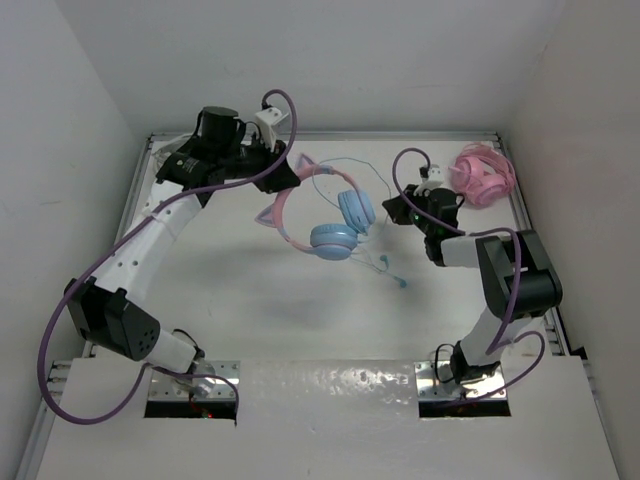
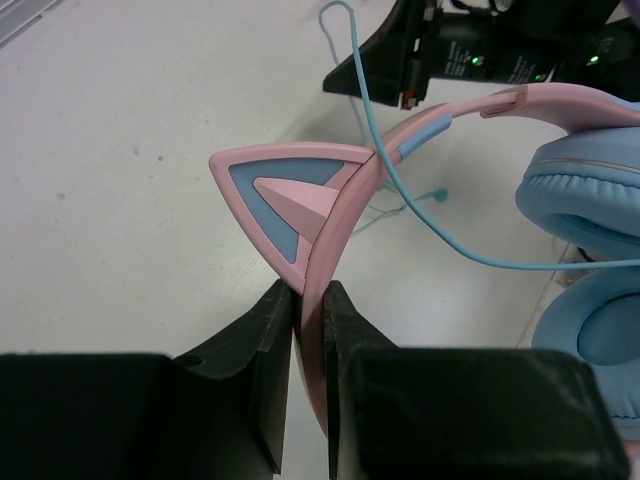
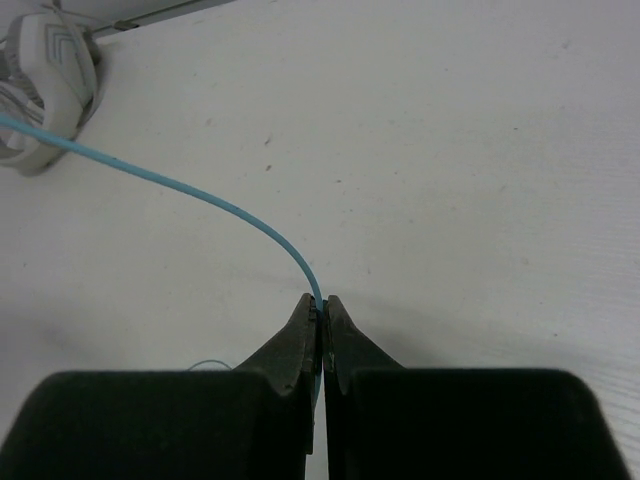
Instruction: Wrap the headphones
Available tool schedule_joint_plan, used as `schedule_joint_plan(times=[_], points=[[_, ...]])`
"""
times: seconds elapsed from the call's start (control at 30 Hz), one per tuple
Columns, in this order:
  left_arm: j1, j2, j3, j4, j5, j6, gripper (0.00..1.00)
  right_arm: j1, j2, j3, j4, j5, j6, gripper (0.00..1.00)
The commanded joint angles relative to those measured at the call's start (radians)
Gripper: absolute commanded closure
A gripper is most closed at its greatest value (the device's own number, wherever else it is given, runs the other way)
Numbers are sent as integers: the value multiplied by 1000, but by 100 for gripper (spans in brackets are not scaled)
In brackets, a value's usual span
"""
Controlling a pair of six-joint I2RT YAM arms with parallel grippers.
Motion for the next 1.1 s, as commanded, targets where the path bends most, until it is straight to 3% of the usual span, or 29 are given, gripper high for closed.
schedule_joint_plan(times=[0.0,0.13,0.23,0.4,0.67,0.93,1.07], points=[[19,-25,39,101,128,-92,100,35,-2,6,68,-27,-2,100],[97,-19,10,176,205,-211,100,73,10,-33,129,-24,27,100],[141,-31,-18,201,179,-218,100,72,12,-90,192,12,47,100],[146,-48,-47,198,79,-198,100,70,39,-67,135,33,33,100],[154,-31,-28,233,111,-277,100,127,74,-31,114,31,21,100],[335,-33,-107,384,160,-432,100,150,70,-84,120,62,21,100],[339,-36,-131,408,160,-441,100,153,79,-75,115,60,22,100]])
